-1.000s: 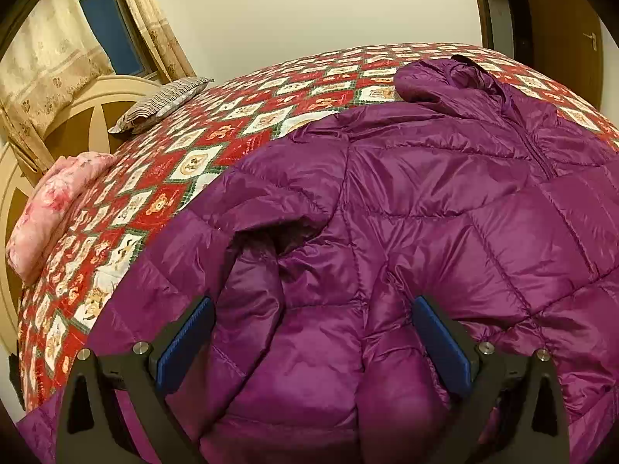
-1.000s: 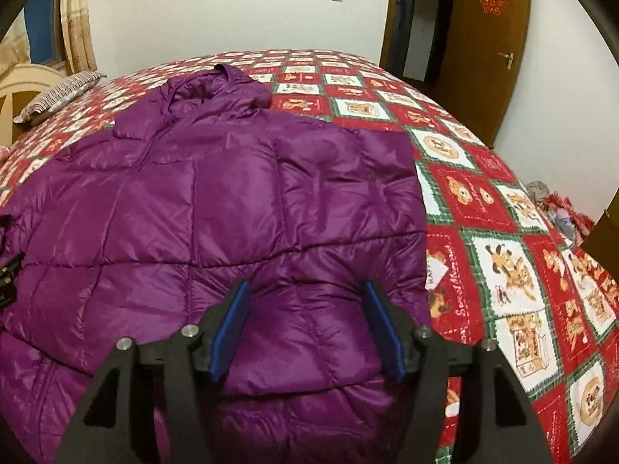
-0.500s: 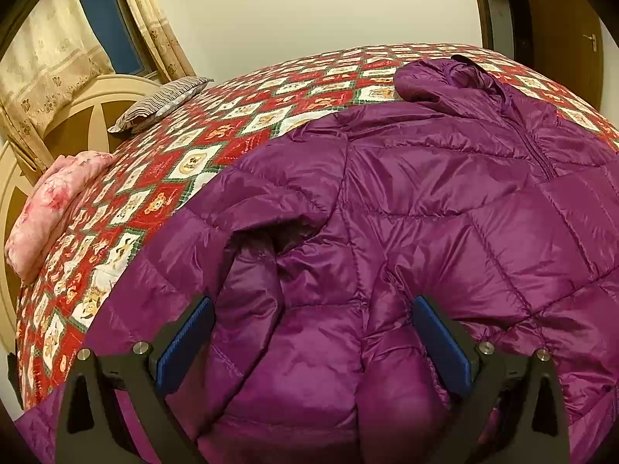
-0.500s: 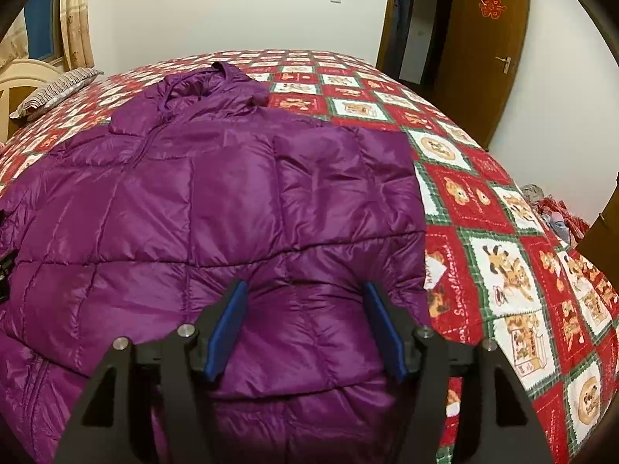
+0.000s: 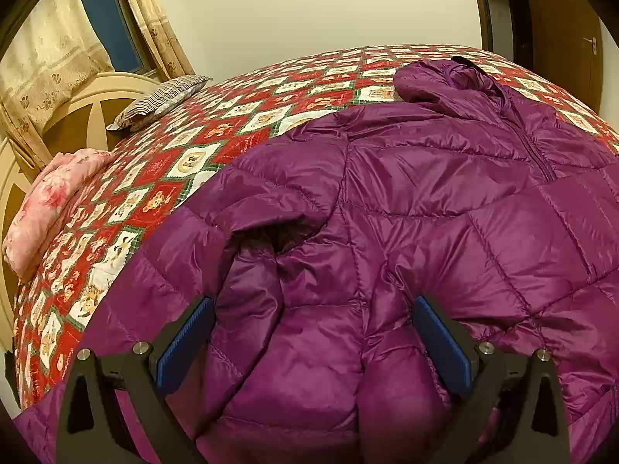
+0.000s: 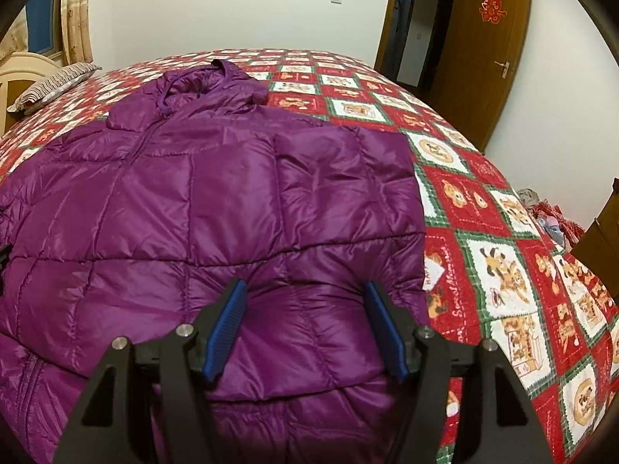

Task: Fold large clothes

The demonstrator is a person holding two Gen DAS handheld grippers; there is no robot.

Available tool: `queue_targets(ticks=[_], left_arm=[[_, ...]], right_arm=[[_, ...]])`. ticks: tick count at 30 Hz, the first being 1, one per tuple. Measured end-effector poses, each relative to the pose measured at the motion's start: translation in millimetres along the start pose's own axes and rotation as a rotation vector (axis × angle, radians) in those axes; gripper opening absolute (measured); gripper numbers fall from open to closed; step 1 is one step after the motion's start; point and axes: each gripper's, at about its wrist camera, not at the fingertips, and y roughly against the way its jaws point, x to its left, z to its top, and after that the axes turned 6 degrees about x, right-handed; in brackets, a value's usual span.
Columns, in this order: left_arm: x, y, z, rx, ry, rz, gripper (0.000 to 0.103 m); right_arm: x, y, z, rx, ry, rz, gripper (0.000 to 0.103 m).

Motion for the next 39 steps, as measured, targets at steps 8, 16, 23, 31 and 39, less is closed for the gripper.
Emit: queue_targets(ticks=[8,16,23,31,39], left_arm=[[7,9,5,0.016,-0.021,-0.009,0.102],[77,71,-5,-0.051,-0.026,0.069,0.102],[189,100,-80,-0.037,0.038,0.233,0.102],[286,108,-165,0.068,0.252,0.257,0.102],[268,76,-177,0.180,0.321,0.036,0.021]], right_arm=[[-7,2,3,0.012,-0.020,0.036,0.073],[-28,52,-18,-0.014,-0.088,0.117,0.081],[-14,85,-55,-0.045,0.019,0.142,0.081],[-9,94,-74,-0.083,0.077,0.119,0.082],[-4,100,-84,-0.104,0.081,0.127,0.082]])
